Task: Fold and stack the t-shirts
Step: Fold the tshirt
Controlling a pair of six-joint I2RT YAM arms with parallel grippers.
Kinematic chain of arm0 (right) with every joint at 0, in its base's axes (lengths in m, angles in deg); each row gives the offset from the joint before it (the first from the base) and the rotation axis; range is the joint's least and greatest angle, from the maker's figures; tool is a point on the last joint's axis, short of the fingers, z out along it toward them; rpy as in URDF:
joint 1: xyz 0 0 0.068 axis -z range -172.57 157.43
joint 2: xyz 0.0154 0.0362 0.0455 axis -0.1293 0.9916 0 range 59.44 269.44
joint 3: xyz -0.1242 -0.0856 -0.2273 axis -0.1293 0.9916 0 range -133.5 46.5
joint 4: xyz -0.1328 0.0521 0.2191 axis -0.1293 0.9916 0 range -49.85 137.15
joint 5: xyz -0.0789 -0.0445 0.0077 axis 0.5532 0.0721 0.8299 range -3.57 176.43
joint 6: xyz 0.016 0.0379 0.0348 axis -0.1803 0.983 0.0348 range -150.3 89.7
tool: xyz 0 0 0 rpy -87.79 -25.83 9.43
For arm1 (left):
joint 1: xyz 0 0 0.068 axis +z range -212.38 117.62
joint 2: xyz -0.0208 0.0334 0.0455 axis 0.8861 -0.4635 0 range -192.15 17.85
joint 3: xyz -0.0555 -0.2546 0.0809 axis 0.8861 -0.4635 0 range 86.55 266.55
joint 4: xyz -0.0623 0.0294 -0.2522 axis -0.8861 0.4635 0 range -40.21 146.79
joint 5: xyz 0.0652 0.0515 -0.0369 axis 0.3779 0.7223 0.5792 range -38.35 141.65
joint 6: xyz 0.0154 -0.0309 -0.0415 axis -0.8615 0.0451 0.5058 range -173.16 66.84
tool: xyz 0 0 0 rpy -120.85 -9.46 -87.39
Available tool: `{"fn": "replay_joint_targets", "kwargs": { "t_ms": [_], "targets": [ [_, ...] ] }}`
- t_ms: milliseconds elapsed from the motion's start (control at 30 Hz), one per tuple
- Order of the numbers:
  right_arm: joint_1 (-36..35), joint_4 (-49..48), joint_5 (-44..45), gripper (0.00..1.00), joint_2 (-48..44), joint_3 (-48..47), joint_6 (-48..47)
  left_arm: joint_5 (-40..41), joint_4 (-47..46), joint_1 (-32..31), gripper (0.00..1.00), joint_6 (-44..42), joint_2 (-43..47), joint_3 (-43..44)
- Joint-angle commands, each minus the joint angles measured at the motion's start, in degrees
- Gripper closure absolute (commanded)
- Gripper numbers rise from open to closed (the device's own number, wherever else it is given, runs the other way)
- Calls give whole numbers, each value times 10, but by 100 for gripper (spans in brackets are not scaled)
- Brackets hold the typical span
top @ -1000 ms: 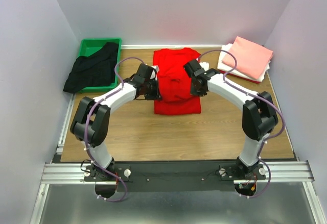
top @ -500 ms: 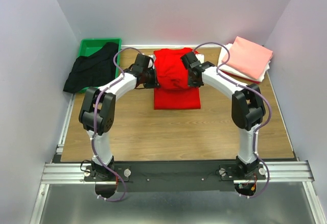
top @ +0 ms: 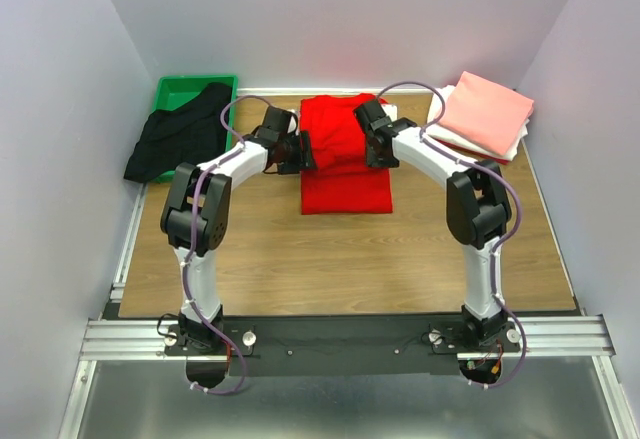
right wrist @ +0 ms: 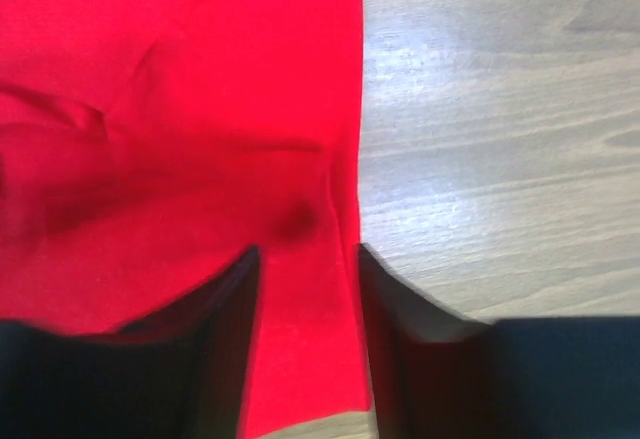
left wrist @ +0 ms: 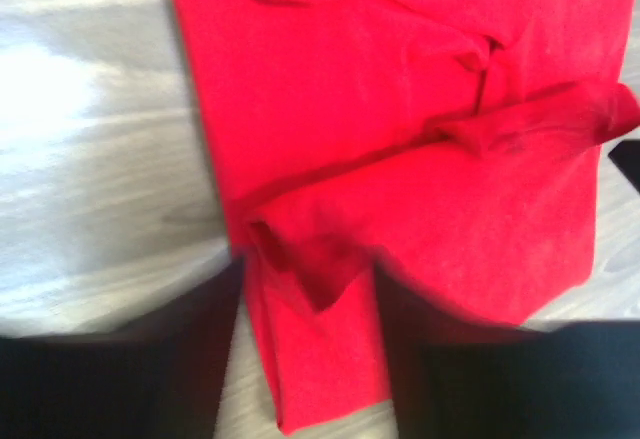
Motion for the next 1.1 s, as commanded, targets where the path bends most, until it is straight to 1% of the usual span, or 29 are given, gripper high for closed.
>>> {"fn": "replay_joint_targets", "kwargs": {
  "t_ms": [0, 33, 100, 233, 367, 533, 700, 800, 933, 1067],
  "targets": [
    [4, -2, 9, 42, -14, -26, -6, 37, -27, 6, 25, 5, 29, 7],
    [4, -2, 8, 41, -21, -23, -8, 42, -32, 6, 24, 4, 34, 4],
    [4, -2, 8, 39, -46, -14, -10, 45, -35, 6, 23, 1, 54, -11],
    [4, -2, -4, 37, -85, 28, -4, 25, -43, 6, 23, -15, 83, -50],
    [4, -2, -31, 37, -112, 82, 12, 1, -48, 5, 27, -28, 96, -95],
    [3, -3, -87, 38, -136, 131, 40, -16, -54, 2, 33, -30, 115, -145],
    [3, -12, -106, 41, -157, 189, 56, -18, -53, -1, 33, -31, 136, -184],
    [4, -19, -110, 45, -165, 222, 63, -17, -52, -2, 34, -30, 152, -220],
    [4, -34, -126, 49, -170, 253, 73, -25, -54, -4, 37, -30, 163, -237],
    [4, -44, -128, 51, -169, 269, 77, -26, -55, -9, 38, -27, 168, -241]
  ]
}}
